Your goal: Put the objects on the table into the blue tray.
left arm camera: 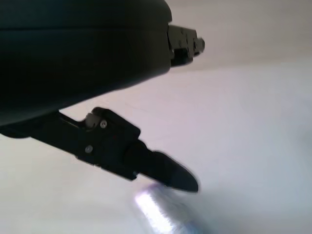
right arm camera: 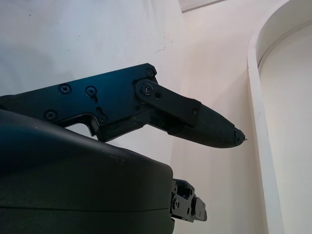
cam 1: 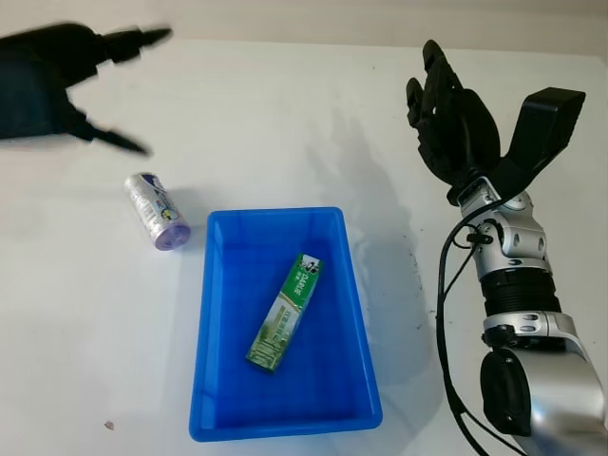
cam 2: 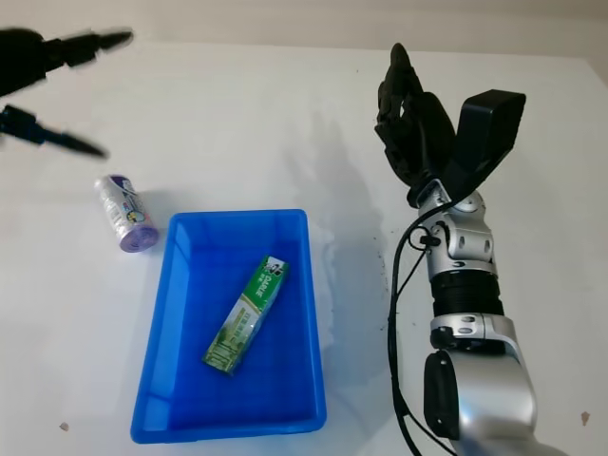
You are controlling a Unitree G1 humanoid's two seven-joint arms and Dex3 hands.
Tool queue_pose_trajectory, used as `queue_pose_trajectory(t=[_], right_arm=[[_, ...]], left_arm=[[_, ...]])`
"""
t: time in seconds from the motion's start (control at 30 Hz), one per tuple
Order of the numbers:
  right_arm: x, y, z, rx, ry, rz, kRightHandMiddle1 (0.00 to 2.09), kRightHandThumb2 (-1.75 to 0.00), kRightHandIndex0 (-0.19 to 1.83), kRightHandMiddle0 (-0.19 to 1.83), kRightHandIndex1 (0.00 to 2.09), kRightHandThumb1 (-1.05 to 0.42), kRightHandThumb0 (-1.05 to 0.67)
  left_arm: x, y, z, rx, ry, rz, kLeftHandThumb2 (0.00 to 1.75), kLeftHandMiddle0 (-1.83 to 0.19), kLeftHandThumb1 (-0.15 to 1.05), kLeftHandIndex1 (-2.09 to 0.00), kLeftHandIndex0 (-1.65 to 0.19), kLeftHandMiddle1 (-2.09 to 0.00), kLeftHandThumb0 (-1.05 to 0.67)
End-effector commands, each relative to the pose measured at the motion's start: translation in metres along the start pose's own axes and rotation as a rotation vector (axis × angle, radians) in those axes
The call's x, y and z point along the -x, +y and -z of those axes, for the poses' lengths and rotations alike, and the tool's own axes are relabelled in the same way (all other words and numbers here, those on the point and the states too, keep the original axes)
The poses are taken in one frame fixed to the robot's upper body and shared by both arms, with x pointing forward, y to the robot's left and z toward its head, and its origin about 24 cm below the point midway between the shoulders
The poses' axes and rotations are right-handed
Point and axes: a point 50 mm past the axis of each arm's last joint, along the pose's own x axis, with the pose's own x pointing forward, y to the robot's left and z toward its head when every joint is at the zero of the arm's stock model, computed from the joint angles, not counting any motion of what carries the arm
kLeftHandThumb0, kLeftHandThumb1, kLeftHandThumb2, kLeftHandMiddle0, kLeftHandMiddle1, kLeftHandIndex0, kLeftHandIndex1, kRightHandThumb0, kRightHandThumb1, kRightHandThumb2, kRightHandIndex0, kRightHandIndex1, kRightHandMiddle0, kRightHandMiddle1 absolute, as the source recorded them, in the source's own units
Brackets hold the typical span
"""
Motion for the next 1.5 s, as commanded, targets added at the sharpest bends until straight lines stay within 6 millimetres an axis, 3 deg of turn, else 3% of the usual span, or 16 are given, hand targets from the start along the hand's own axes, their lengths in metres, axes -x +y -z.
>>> queue_pose_trajectory(t=[0.0, 0.1, 0.3, 0.57, 0.77, 1.1, 1.17, 1.2, 1.27, 1.3, 1.33, 1.37, 1.4, 1.47], right_arm=[[0.001, -0.001, 0.005, -0.008, 0.014, 0.014, 0.0, -0.8, -0.19, -0.19, 0.0, -1.05, -0.68], [0.0, 0.0, 0.006, -0.019, 0.024, 0.016, 0.0, -0.81, -0.19, -0.19, 0.0, -1.05, -0.66], [0.0, -0.001, 0.011, -0.027, 0.039, 0.012, 0.0, -0.82, -0.19, -0.19, 0.0, -1.05, -0.64], [-0.001, -0.002, 0.012, -0.034, 0.055, 0.001, 0.0, -0.82, -0.19, -0.19, 0.0, -1.05, -0.65], [0.002, -0.004, 0.012, -0.02, 0.059, -0.005, 0.0, -0.84, -0.19, -0.19, 0.0, -1.05, -0.64], [0.004, -0.006, 0.011, -0.015, 0.056, 0.002, 0.0, -0.84, -0.19, -0.19, 0.0, -1.05, -0.62], [0.004, -0.007, 0.012, -0.016, 0.057, 0.0, 0.0, -0.84, -0.19, -0.19, 0.0, -1.05, -0.62], [0.004, -0.007, 0.012, -0.015, 0.058, -0.001, 0.0, -0.84, -0.19, -0.19, 0.0, -1.05, -0.63], [0.004, -0.006, 0.012, -0.02, 0.06, -0.001, 0.0, -0.84, -0.19, -0.19, 0.0, -1.05, -0.63], [0.004, -0.006, 0.012, -0.022, 0.059, -0.002, 0.0, -0.84, -0.19, -0.19, 0.0, -1.05, -0.63], [0.005, -0.007, 0.011, -0.023, 0.059, -0.004, 0.0, -0.83, -0.19, -0.19, 0.0, -1.05, -0.62], [0.005, -0.007, 0.011, -0.023, 0.059, -0.006, 0.0, -0.84, -0.19, -0.19, 0.0, -1.05, -0.62], [0.005, -0.007, 0.011, -0.02, 0.059, -0.009, 0.0, -0.84, -0.19, -0.19, 0.0, -1.05, -0.62], [0.005, -0.007, 0.011, -0.019, 0.06, -0.009, 0.0, -0.84, -0.19, -0.19, 0.0, -1.05, -0.62]], left_arm=[[0.004, 0.009, 0.003, -0.141, 0.001, -0.011, 0.05, 0.02, 0.8, -0.09, -0.04, -0.07, -0.61], [0.002, 0.005, 0.0, -0.301, -0.051, 0.01, 0.06, -0.02, 0.81, -0.09, -0.07, -0.07, -0.66], [0.003, -0.006, -0.007, -0.431, -0.125, 0.075, 0.06, -0.01, 0.81, -0.06, -0.05, -0.05, -0.6], [-0.007, -0.04, -0.017, -0.413, -0.216, 0.141, 0.06, -0.06, 0.84, -0.07, -0.08, -0.07, -0.6], [-0.026, -0.074, -0.028, -0.368, -0.295, 0.148, 0.07, -0.11, 0.88, -0.08, -0.12, -0.07, -0.54], [-0.042, -0.112, -0.042, -0.35, -0.394, 0.141, 0.06, -0.33, 0.91, -0.17, -0.32, -0.13, -0.42], [-0.044, -0.119, -0.043, -0.379, -0.407, 0.147, 0.07, -0.39, 0.94, -0.21, -0.39, -0.15, -0.37], [-0.044, -0.122, -0.043, -0.416, -0.419, 0.137, 0.07, -0.43, 0.98, -0.25, -0.42, -0.16, -0.24], [-0.045, -0.127, -0.042, -0.486, -0.445, 0.104, 0.06, -0.51, 1.02, -0.49, -0.4, -0.21, -0.08], [-0.045, -0.128, -0.042, -0.535, -0.459, 0.084, 0.06, -0.5, 1.01, -0.73, -0.36, -0.52, -0.06], [-0.045, -0.129, -0.041, -0.581, -0.472, 0.073, 0.06, -0.44, 1.01, -1.3, -0.27, -1.45, -0.08], [-0.045, -0.129, -0.04, -0.616, -0.487, 0.058, 0.06, -0.56, 1.02, -1.65, -0.21, -1.76, -0.08], [-0.045, -0.129, -0.039, -0.629, -0.5, 0.032, 0.08, -0.8, 1.03, -1.91, -0.28, -1.96, -0.07], [-0.045, -0.128, -0.038, -0.667, -0.521, -0.012, 0.15, -1.16, 1.04, -2.05, -0.51, -2.06, -0.07]])
